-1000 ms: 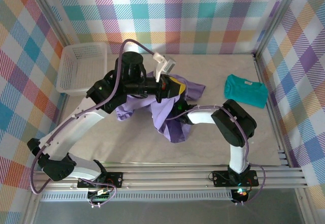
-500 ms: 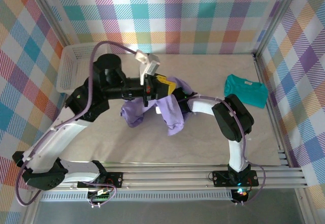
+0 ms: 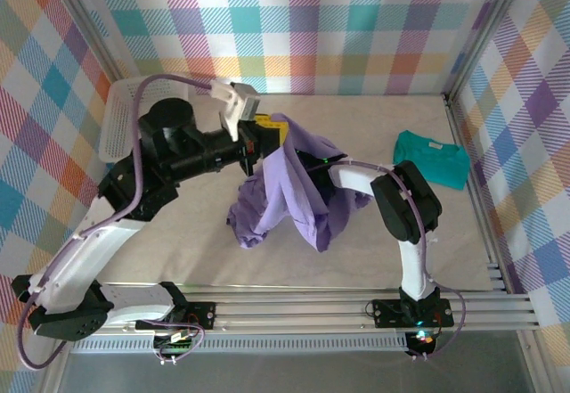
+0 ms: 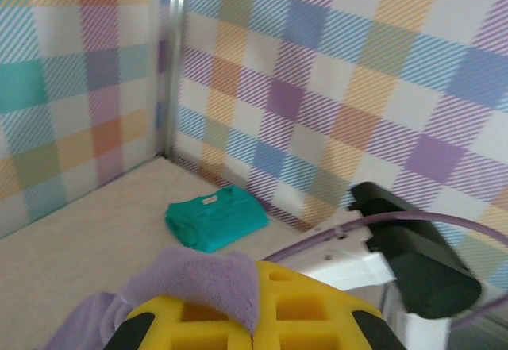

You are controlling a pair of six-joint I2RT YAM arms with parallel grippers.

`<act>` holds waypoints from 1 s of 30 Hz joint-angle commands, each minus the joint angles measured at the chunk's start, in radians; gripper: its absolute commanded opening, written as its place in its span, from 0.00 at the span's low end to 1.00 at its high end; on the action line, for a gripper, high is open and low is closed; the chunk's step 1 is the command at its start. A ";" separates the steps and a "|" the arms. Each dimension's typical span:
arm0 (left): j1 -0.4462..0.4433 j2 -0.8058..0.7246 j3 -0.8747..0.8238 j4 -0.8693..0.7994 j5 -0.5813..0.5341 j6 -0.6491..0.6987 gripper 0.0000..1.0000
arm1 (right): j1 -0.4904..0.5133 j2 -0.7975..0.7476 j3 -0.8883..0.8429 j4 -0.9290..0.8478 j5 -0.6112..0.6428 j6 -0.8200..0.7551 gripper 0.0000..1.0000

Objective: Fold the inside-out t-shirt
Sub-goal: Turn the T-shirt inside out at the center of the table.

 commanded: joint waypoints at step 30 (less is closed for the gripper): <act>0.660 0.158 -0.202 -0.080 -0.522 -0.267 0.00 | -0.051 -0.492 -0.187 0.146 -0.515 -0.123 0.00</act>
